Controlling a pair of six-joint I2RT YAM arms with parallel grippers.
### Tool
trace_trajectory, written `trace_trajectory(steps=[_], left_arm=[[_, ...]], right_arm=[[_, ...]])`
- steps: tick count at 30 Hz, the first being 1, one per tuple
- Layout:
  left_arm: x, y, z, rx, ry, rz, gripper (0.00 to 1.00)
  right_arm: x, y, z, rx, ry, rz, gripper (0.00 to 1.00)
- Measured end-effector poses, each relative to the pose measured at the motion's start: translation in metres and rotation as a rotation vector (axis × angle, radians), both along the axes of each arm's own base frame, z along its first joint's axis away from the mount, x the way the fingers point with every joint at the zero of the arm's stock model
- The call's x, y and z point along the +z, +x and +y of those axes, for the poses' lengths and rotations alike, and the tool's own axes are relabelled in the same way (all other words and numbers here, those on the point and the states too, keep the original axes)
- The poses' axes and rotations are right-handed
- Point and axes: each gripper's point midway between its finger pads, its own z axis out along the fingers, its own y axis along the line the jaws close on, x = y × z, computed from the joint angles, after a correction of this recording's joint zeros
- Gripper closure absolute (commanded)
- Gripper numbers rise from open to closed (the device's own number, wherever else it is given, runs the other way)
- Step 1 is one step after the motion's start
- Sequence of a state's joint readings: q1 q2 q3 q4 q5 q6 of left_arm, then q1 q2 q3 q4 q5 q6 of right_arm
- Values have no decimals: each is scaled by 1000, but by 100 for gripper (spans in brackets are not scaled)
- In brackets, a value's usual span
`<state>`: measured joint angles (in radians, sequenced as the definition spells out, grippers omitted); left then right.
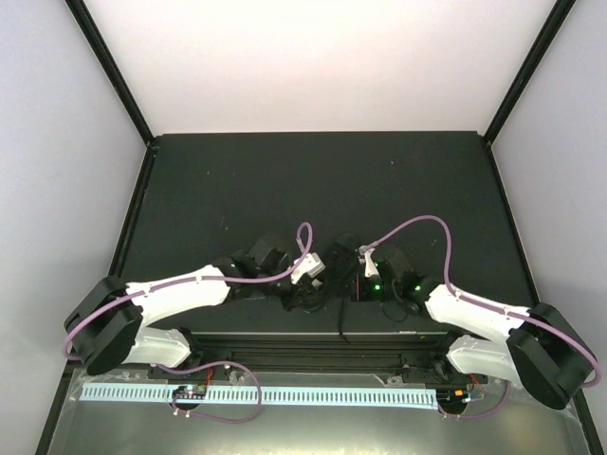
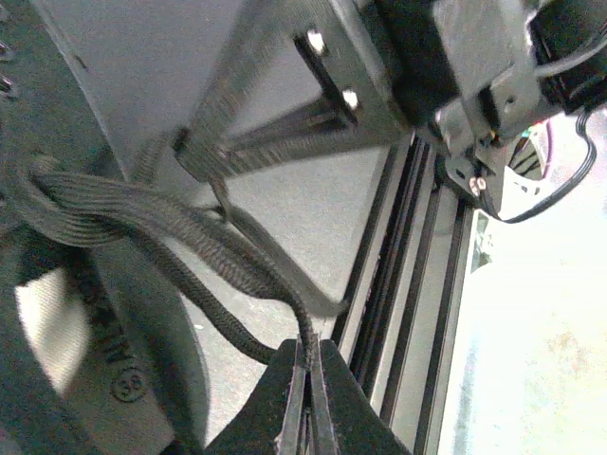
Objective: Tie the shoes
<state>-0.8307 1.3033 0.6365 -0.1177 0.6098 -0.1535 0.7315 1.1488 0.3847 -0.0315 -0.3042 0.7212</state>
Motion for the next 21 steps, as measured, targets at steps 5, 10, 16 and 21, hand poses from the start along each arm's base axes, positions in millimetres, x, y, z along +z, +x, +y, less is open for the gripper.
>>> trace_trajectory(steps=[5,10,16,21], left_arm=[[-11,-12,0,-12,56,-3,98],[-16,-11,11,35,92,-16,70],[4,-4,15,108,52,-47,70],[26,3,15,149,-11,-78,46]], right_arm=[[17,6,6,36,7,-39,99],[19,4,7,71,-2,-48,98],[13,3,8,90,-22,-34,98],[13,3,8,91,-23,-31,98]])
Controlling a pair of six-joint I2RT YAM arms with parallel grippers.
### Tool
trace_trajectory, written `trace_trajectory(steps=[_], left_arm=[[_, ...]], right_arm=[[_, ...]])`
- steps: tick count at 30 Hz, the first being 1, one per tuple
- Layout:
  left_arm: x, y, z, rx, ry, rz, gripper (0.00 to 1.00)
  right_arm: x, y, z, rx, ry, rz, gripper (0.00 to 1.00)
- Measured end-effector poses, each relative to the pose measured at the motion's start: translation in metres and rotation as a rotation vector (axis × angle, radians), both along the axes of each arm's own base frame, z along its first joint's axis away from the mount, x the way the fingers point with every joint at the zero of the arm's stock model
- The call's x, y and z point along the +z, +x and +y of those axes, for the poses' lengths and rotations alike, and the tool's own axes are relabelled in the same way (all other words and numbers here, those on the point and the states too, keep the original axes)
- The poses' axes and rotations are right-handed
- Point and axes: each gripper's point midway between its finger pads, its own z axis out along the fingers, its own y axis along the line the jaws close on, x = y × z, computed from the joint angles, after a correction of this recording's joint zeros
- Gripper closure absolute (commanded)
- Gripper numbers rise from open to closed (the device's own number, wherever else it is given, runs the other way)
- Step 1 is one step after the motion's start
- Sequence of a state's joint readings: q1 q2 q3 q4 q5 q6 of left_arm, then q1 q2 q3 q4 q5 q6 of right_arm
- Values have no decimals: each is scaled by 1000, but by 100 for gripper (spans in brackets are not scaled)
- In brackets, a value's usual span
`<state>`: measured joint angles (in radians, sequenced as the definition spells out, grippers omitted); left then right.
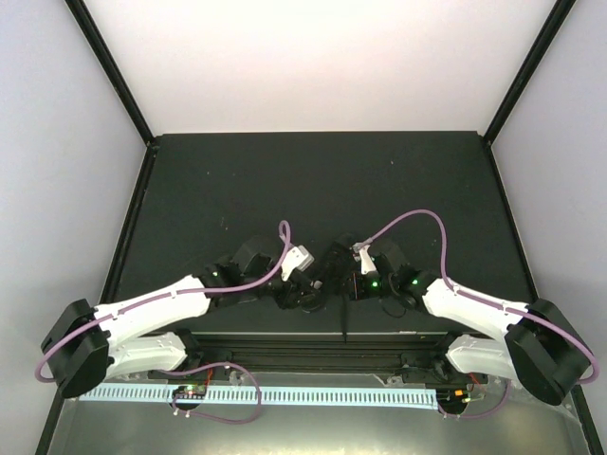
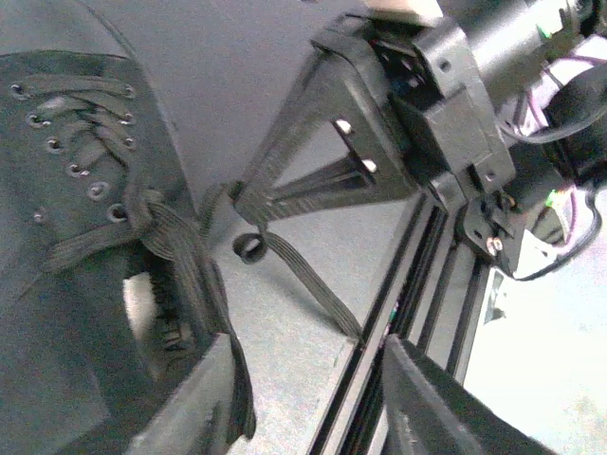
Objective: Tie the shoes
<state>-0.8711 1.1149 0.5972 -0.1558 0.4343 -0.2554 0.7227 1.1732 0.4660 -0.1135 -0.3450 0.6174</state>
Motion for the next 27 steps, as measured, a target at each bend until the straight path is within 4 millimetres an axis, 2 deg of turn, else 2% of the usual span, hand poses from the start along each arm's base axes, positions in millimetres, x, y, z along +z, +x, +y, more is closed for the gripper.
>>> trace_trajectory(steps=[1,2,4,10,13,17,19,24,27], left_arm=[[2,2,1,9,-6,-1,40],[3,6,2,26,-11,4,37],[3,16,7,67,-14,15,35],[6,67,37,279,-71,78,33],[-6,74,39,313,-65,140,37],[-44,75,37,321,-3,269,42],[-55,71,35,294,12,304,43],[-52,66,24,174,-13,271,46],[-54,68,17,123,-19,263,51]], right_arm=[[0,0,0,0,0,0,98],[0,0,0,-1,0,0,98],[0,0,0,-2,0,0,98],[4,0,0,-9,14,-5,98],[4,0,0,-10,14,-3,98],[4,0,0,-11,15,-2,98],[4,0,0,-11,15,-2,98],[4,0,0,-10,17,-1,98],[5,0,1,-7,21,-1,99]])
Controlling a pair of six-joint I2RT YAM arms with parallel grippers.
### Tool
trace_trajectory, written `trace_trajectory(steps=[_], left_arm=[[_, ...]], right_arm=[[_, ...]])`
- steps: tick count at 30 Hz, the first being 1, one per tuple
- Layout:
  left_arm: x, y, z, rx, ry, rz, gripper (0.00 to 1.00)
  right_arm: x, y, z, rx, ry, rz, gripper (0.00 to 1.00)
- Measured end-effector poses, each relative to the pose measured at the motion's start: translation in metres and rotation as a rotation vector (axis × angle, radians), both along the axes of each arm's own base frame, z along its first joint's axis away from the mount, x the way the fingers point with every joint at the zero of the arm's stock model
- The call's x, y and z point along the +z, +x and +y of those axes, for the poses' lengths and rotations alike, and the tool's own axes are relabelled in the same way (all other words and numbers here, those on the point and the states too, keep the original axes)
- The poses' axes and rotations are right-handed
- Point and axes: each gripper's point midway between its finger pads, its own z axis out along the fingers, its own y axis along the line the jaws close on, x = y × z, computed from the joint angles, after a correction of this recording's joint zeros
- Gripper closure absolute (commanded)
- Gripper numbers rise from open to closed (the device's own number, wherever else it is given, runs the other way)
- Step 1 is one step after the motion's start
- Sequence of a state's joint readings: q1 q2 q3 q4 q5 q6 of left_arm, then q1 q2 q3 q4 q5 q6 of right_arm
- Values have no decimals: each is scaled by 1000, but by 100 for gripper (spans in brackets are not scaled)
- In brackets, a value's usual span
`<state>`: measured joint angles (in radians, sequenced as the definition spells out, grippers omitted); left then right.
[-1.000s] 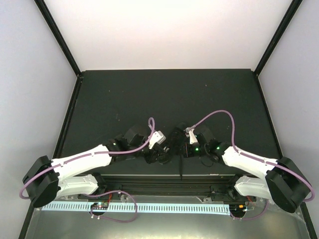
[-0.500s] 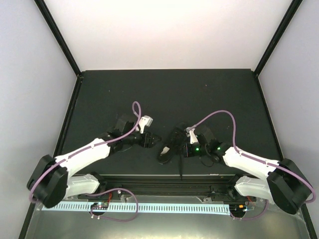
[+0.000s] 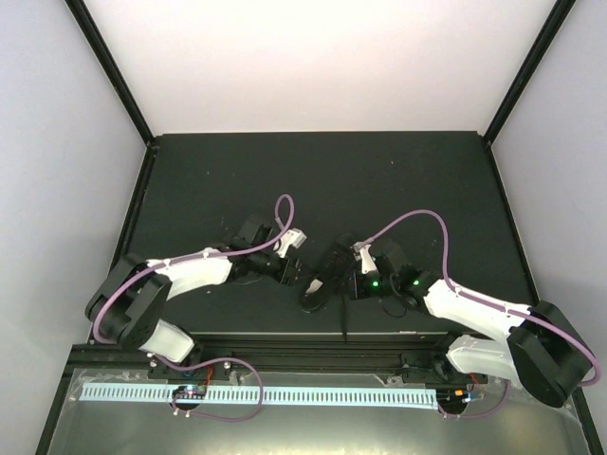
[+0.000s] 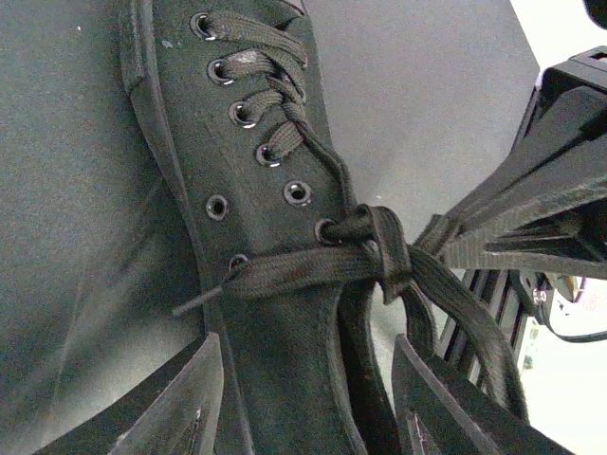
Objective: Tie the shoes
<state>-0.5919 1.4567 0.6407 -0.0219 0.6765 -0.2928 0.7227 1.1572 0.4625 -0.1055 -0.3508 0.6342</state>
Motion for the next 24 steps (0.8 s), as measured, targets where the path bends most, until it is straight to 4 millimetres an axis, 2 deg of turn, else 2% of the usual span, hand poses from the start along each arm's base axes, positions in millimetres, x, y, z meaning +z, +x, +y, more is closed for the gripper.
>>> trace_trajectory(steps=[2,5,13,24], left_arm=[[-4,2,-3,-17,2,5,56],[-9,4,-7,-35,-3,8,57],[-1,12,-17,-58,-53,-23,60],[-14,12,-20,-67,-46,9,56]], right_arm=[[0,0,0,0,2,-1,98],[1,0,1,0,4,-2,98],[2,0,2,3,10,0,98],[2,-1,2,6,13,2,98]])
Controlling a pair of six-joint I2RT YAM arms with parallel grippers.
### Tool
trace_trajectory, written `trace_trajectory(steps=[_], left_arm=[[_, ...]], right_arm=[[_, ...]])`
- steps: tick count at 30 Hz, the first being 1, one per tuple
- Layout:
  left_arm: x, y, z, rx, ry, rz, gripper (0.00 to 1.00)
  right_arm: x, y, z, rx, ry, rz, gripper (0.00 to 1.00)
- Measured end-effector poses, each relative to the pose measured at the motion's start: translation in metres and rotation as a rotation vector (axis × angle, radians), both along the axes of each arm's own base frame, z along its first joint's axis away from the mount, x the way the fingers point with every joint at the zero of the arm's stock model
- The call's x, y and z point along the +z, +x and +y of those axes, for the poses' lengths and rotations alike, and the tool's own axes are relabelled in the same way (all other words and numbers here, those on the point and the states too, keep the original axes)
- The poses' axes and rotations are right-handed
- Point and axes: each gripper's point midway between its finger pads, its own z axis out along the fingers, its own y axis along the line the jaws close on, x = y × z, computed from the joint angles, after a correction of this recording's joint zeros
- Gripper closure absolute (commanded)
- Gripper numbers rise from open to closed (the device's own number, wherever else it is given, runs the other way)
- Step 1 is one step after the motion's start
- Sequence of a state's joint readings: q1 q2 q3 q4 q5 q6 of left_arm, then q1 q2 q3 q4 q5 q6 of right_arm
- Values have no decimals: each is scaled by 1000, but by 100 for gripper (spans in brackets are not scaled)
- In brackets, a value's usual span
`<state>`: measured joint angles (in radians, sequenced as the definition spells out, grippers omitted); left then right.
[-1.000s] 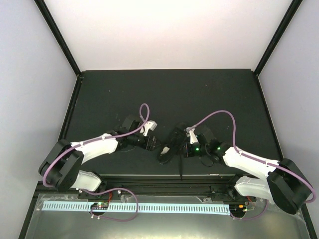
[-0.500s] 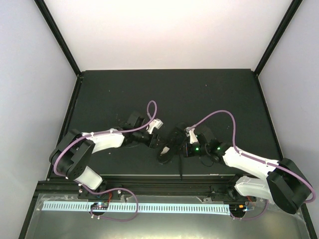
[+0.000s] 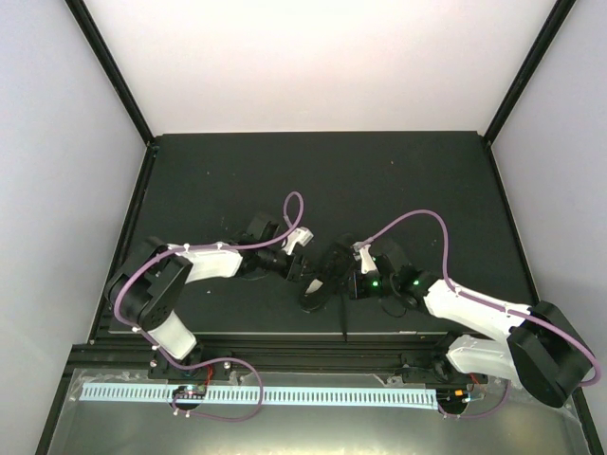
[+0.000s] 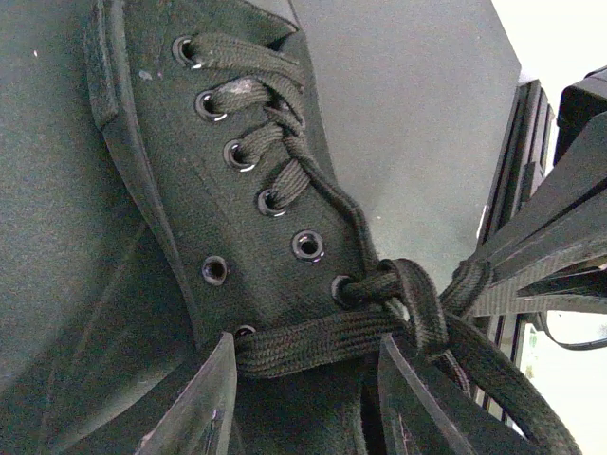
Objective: Tie the shoes
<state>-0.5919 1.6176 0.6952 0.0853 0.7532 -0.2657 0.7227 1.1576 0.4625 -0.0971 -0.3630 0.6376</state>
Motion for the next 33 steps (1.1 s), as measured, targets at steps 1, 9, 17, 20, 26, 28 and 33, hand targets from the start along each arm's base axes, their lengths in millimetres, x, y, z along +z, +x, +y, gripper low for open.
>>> trace_trajectory(steps=[1,9,17,20,26,28,33], left_arm=[[-2,0,0,-1,2,4,56],[-10,0,-3,-5,-4,30,73],[-9,3,-4,8,-11,30,88],[-9,5,-2,22,-8,17,92],[2,7,8,72,-21,-33,93],[6,7,12,85,-29,-42,93],[7,6,17,104,-35,-44,98]], right_arm=[[0,0,0,0,0,0,98],[0,0,0,2,2,1,98],[0,-1,0,3,2,2,98],[0,-1,0,3,3,1,98],[2,-1,0,3,6,-2,98],[1,-1,0,3,5,-1,98],[-2,-3,-1,3,1,4,98]])
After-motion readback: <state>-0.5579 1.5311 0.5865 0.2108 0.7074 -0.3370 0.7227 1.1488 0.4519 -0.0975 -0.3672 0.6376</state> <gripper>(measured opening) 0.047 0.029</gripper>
